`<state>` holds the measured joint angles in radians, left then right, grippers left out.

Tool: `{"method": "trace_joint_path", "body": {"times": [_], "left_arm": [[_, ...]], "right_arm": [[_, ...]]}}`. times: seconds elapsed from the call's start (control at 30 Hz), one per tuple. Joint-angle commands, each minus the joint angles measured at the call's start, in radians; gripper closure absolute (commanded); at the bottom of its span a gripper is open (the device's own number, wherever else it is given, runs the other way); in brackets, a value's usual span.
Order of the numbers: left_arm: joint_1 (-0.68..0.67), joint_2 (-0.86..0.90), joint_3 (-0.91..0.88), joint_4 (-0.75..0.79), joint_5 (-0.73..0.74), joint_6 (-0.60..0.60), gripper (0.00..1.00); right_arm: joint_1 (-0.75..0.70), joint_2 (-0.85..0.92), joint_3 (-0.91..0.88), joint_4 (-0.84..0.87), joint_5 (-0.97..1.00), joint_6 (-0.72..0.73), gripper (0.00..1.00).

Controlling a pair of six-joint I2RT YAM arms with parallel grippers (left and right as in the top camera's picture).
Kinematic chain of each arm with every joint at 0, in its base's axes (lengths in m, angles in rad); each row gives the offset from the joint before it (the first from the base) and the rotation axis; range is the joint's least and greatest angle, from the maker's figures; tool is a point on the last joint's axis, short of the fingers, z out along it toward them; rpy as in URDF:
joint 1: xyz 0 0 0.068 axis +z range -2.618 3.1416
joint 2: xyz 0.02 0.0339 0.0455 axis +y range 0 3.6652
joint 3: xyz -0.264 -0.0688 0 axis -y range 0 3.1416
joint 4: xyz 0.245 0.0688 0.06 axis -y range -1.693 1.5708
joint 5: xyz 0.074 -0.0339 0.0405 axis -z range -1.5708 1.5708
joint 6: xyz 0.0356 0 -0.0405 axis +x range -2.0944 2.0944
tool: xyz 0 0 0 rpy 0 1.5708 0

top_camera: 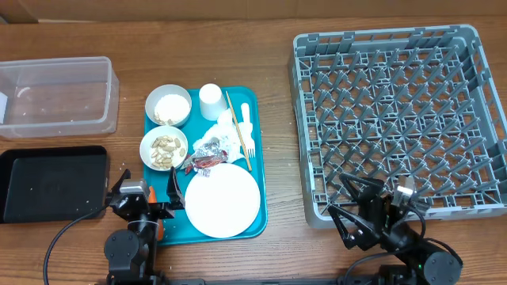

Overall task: Sort waste into correct bins and load items into the dishwasher rack
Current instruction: 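Move the right gripper left over the teal tray toward the white plate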

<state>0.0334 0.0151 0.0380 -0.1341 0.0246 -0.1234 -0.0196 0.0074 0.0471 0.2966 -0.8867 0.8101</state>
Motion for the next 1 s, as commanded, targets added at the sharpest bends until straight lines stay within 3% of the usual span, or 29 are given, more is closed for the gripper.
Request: {"method": "trace_joint_path", "body": {"times": [0.0,0.13,0.37,0.57,0.8,0.97], "left_arm": [[-0.001,-0.009,-0.005,0.000,-0.006,0.015,0.00],[-0.001,-0.009,-0.005,0.000,-0.006,0.015,0.00],[-0.001,-0.009,-0.005,0.000,-0.006,0.015,0.00],[-0.001,-0.009,-0.005,0.000,-0.006,0.015,0.00],[-0.001,-0.009,-0.005,0.000,-0.006,0.015,0.00],[-0.001,-0.009,-0.006,0.000,-0.006,0.015,0.00]], "right_arm": [[-0.002,-0.004,0.101,0.010,0.003,0.027,0.00],[-0.002,0.023,0.220,-0.071,0.022,-0.055,0.00],[-0.002,0.189,0.557,-0.485,0.125,-0.353,0.00],[-0.002,0.375,0.818,-0.735,0.167,-0.510,0.00],[0.010,0.561,0.971,-0.830,0.161,-0.547,0.00],[0.110,0.680,1.008,-0.831,0.205,-0.576,0.00]]}}
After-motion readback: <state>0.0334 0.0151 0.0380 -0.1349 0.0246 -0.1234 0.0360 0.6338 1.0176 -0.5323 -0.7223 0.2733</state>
